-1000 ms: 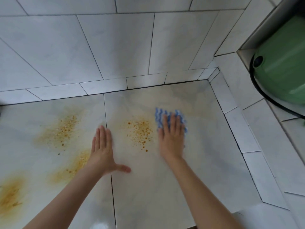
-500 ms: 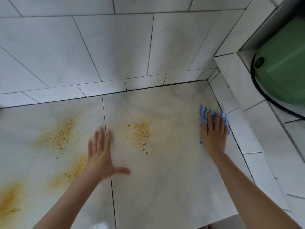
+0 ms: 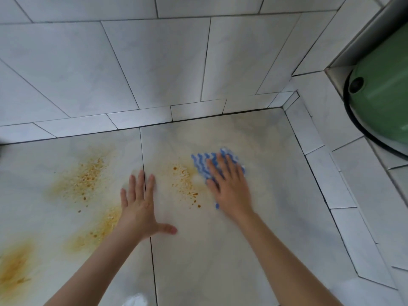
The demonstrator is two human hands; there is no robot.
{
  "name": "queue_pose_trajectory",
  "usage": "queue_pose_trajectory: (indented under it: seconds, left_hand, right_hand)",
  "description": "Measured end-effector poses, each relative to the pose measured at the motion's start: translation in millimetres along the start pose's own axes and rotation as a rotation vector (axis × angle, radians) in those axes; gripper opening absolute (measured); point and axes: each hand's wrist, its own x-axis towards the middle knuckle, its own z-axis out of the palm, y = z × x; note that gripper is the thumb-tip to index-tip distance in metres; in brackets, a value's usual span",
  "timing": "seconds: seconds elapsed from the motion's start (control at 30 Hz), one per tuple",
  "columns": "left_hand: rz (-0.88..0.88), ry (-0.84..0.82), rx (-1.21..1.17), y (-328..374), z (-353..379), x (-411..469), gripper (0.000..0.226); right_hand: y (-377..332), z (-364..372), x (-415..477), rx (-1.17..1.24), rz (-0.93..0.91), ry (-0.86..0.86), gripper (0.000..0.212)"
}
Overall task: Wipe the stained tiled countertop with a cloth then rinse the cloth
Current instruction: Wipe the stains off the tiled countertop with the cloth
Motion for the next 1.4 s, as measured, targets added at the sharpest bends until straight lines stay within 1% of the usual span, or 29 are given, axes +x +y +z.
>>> queue_pose_trajectory:
  seconds: [0.1,0.13,0.2,0.23,0.3,0.33,0.37,0.4,0.47,0.57,0.63,0.7,0.77,0.83,0.87,0.9,0.93,0.97,1.03,1.07,1.1,1.13,1.17,1.2,1.3,1.37,1.4]
  left_hand:
    - [0.005,-0.003,-0.011,-1,1,0,0.151]
    - [0.009,-0.002,-0.020,-1,1,1,0.151]
    - [0.014,-0.001,-0.027,-2,1,1,0.151]
    - [0.014,0.001,-0.027,-2,2,1,0.151]
    - [0.013,0.005,-0.029,-2,3,1,0.152]
    - [0.011,0.009,-0.033,-2,3,2,0.152]
    - [0.011,0.013,-0.036,-3,3,2,0.152]
    - [0.012,0.017,-0.039,-3,4,2,0.152]
    - [0.017,0.024,-0.055,-4,4,2,0.152]
    - [0.020,0.043,-0.060,-4,5,2,0.153]
    - [0.017,0.049,-0.074,-5,4,3,0.155]
    - [0.018,0.044,-0.080,-6,4,3,0.158]
    - [0.027,0.038,-0.073,-7,5,4,0.158]
    - [0.036,0.033,-0.086,-8,5,3,0.156]
    - [0.038,0.034,-0.090,-7,4,3,0.155]
    - [0.038,0.036,-0.087,-6,4,2,0.154]
    - [0.037,0.040,-0.082,-6,4,2,0.153]
    - [0.036,0.044,-0.080,-5,4,1,0.153]
    - [0.033,0.049,-0.083,-5,4,1,0.153]
    - [0.031,0.050,-0.087,-4,4,1,0.153]
    - [0.031,0.051,-0.090,-4,4,1,0.153]
    - [0.032,0.055,-0.093,-4,4,1,0.153]
    - [0.032,0.059,-0.097,-4,5,1,0.153]
    - [0.032,0.064,-0.102,-5,5,1,0.153]
    - [0.034,0.076,-0.110,-5,6,2,0.154]
    - [0.030,0.076,-0.107,-6,7,3,0.154]
    - [0.026,0.077,-0.104,-6,7,3,0.155]
  right_hand:
    - [71,-10,-10,-0.146,0.139,0.072,0.050]
    - [95,-15,-16,-0.194,0.165,0.035,0.048]
    - [128,-25,-27,-0.202,0.227,-0.078,0.048]
    - [134,-28,-27,-0.175,0.315,-0.099,0.049]
    - [121,-30,-13,-0.091,0.551,-0.063,0.060]
    - [105,-26,-3,-0.067,0.606,-0.032,0.060]
    - [88,-21,6,-0.043,0.591,0.005,0.058]
    - [67,-19,15,-0.036,0.528,0.029,0.057]
    - [21,-12,24,-0.014,0.393,0.002,0.058]
    - [-40,1,18,0.021,0.255,0.006,0.057]
    - [-57,3,5,0.007,0.111,0.011,0.053]
    - [-45,2,-7,0.026,0.027,-0.008,0.052]
    - [-16,-1,-18,0.030,0.053,-0.027,0.051]
    - [29,-9,-25,-0.056,0.125,-0.026,0.055]
    - [56,-14,-29,-0.136,0.139,-0.054,0.067]
    - [84,-21,-32,-0.210,0.147,-0.122,0.082]
    - [107,-28,-35,-0.245,0.193,-0.183,0.088]
    - [122,-35,-38,-0.241,0.279,-0.201,0.084]
    - [131,-43,-35,-0.136,0.518,-0.099,0.063]
    - [124,-42,-27,-0.074,0.627,-0.054,0.059]
    - [115,-41,-15,-0.041,0.683,-0.019,0.056]
    - [105,-38,-1,-0.029,0.687,-0.005,0.055]
    - [93,-34,13,-0.024,0.649,-0.003,0.054]
    - [80,-30,27,-0.024,0.591,-0.006,0.054]
    - [25,-15,50,-0.030,0.389,-0.057,0.063]
    - [-18,-4,44,-0.010,0.245,-0.059,0.061]
    - [-37,0,36,0.017,0.170,-0.019,0.057]
